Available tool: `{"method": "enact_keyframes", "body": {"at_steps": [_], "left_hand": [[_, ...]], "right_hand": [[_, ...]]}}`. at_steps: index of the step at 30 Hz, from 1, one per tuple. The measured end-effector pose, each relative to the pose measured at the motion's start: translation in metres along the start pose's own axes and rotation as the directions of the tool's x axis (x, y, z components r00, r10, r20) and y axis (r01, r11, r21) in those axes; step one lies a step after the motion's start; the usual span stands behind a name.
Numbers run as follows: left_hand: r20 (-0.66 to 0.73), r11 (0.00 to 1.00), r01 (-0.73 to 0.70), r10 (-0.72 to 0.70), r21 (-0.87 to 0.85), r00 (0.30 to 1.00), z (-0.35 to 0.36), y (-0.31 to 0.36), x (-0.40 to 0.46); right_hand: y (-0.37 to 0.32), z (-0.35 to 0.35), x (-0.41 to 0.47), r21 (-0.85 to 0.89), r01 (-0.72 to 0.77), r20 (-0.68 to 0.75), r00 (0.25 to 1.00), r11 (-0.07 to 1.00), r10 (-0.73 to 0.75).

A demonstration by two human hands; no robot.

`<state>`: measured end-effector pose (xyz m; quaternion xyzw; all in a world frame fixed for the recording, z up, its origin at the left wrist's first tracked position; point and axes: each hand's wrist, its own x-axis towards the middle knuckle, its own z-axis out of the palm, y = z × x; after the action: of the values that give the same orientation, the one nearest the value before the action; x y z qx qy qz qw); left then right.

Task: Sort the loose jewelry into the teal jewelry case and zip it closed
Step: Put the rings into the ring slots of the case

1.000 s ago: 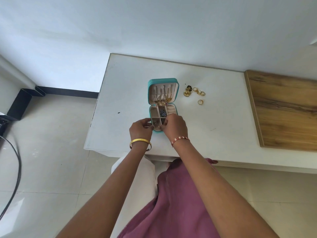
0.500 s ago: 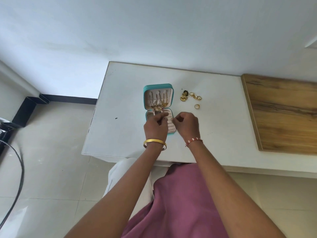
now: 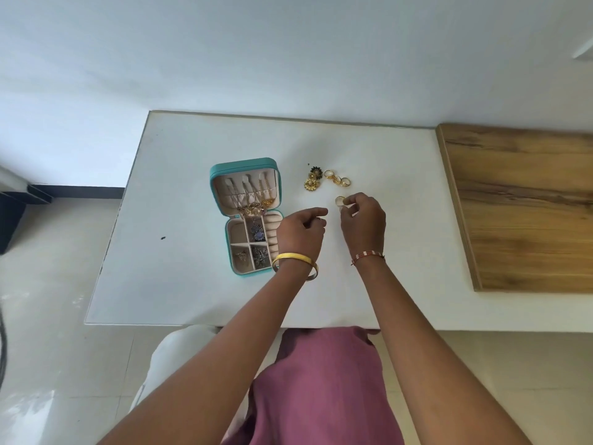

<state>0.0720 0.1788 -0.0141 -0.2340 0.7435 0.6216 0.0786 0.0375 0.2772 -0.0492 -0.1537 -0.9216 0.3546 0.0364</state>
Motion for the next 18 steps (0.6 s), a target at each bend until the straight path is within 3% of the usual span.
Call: {"method": "enact_keyframes", "body": {"at_steps": [6, 13, 18], "left_hand": [[-0.068, 0.999, 0.033, -0.035, -0.028, 0.997, 0.011, 0.011, 0.017], [-0.145, 1.000, -0.007, 0.006, -0.008, 0.989, 0.014, 0.030, 0.030], [-0.182, 0.999, 0.009, -0.017, -0.043, 0.983, 0.007, 0.019, 0.026]], "right_hand": [[-0.012, 0.008, 0.017, -0.096, 0.163, 0.035, 0.986, 0.982, -0.160], [-0.022, 0.023, 0.043, -0.264, 0.408, 0.205, 0.909, 0.874, -0.363], [-0.022, 0.030, 0.047, -0.317, 0.438, 0.227, 0.896, 0.841, -0.382]]}}
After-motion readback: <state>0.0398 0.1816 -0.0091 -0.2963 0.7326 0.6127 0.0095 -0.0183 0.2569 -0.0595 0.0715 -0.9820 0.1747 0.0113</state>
